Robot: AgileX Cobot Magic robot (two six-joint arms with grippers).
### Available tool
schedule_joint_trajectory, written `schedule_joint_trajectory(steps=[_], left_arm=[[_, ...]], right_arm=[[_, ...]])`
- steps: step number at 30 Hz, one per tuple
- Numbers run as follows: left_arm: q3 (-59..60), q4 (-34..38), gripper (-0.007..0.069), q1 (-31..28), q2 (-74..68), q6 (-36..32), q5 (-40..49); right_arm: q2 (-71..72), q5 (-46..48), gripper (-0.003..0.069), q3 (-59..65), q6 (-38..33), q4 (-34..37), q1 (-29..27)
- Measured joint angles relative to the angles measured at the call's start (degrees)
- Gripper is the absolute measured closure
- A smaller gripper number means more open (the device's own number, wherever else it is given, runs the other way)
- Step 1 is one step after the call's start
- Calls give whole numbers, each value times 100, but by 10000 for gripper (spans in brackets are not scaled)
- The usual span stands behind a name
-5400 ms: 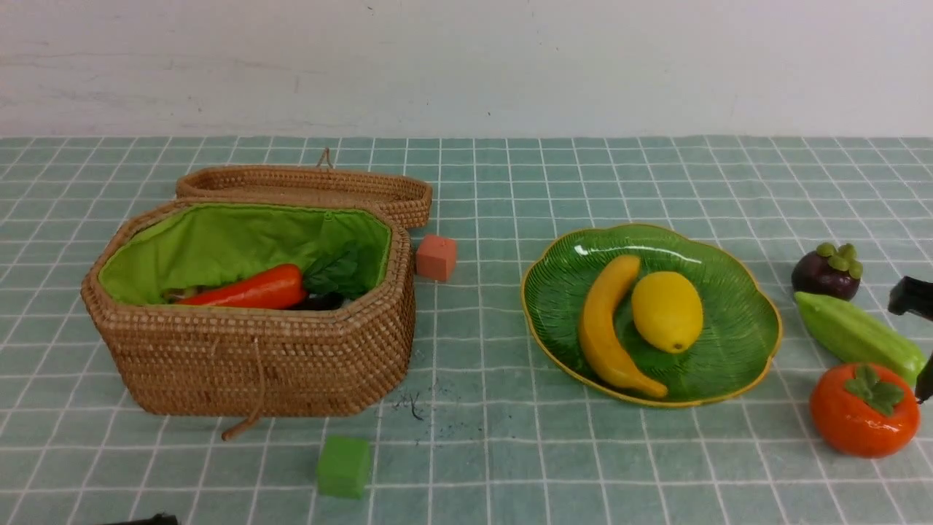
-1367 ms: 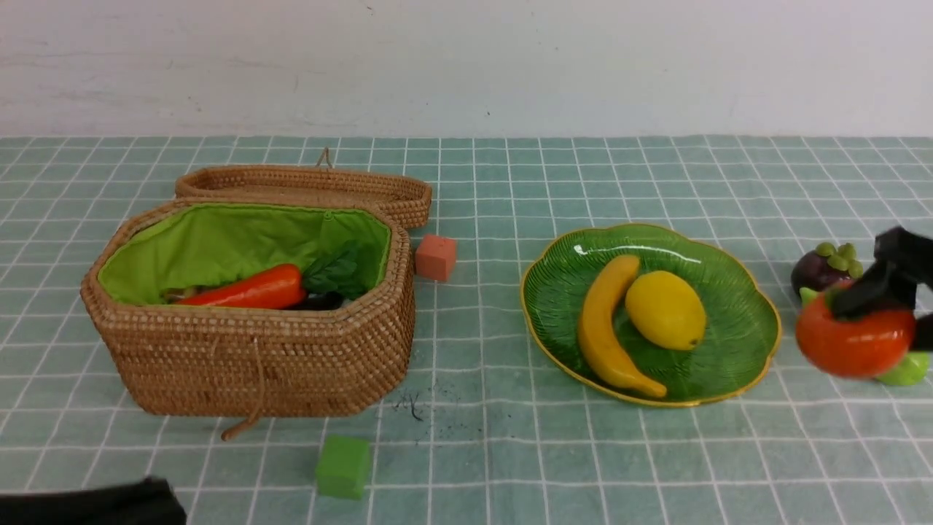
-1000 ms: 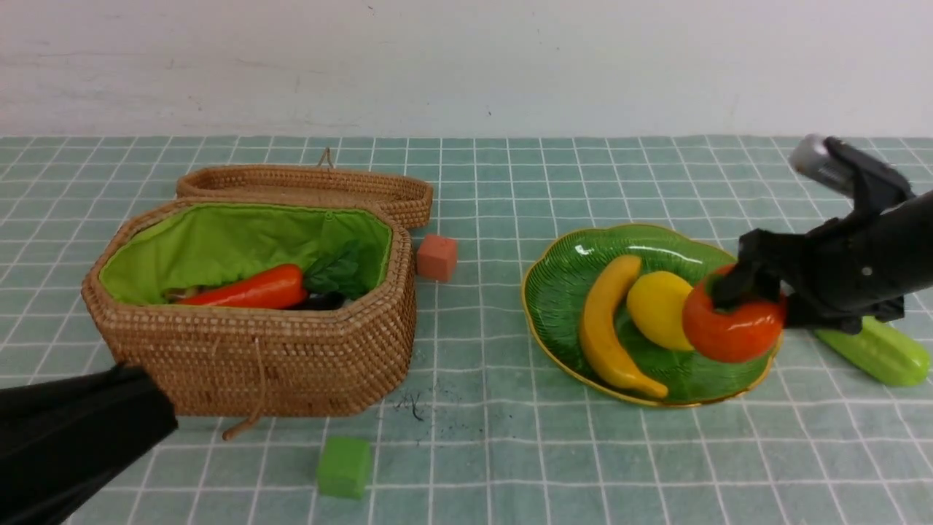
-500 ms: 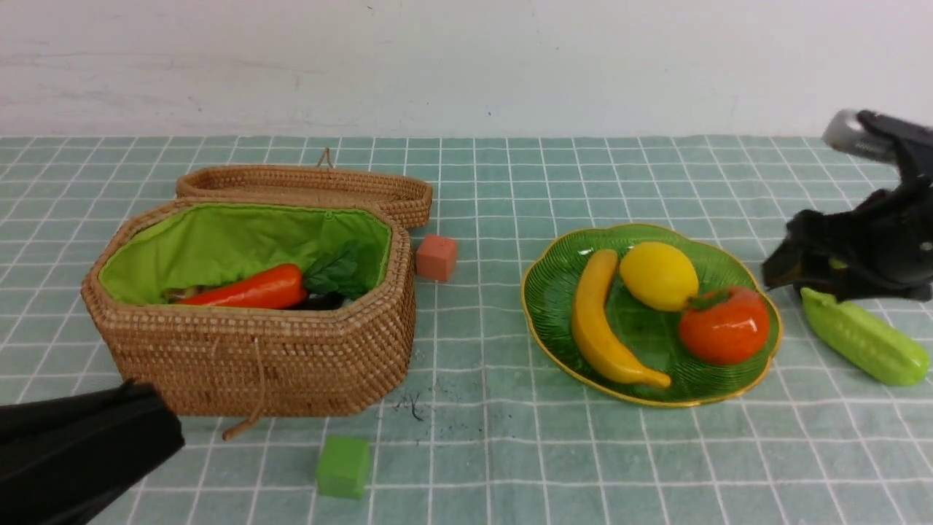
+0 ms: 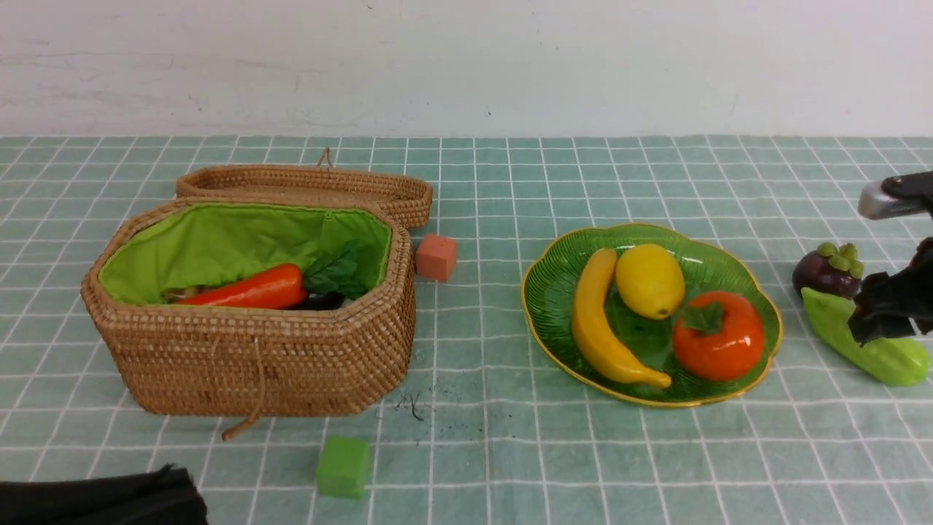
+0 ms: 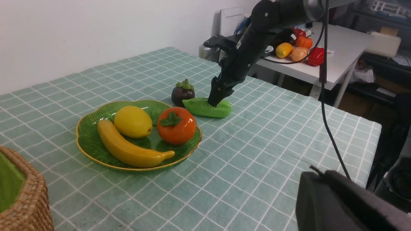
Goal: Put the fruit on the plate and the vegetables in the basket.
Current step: Take a chayote with your right arm and place it on the basket on the left.
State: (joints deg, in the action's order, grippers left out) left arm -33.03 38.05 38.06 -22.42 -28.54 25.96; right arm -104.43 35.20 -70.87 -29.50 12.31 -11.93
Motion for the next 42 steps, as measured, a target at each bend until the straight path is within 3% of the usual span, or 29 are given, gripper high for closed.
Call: schedule_joint_trajectory(steps=[6,12,23,28,34,38,42], left_arm=[[0,0,617,0,0,0,5],[0,0,617,0,0,0,5],[0,-38,617,0,0,0,6],[0,-68,617,0,0,0,18],[0,-1059,617,0,-116,854,-14],[0,-2638,618,0,-187,2739,-18],[0,-4075,618,0,-187,4553,89]], right_arm=[[-339,-128,92,-23,-42,0,0],[-529,143,195,-23,26,69,0],[-290,1144,198,-26,622,158,0],[620,1463,198,-21,856,524,119],[1769,1415,198,-457,-63,1855,1347],[1588,1146,198,-1500,-933,2967,3008],[810,783,198,-2439,-1281,3248,4077]])
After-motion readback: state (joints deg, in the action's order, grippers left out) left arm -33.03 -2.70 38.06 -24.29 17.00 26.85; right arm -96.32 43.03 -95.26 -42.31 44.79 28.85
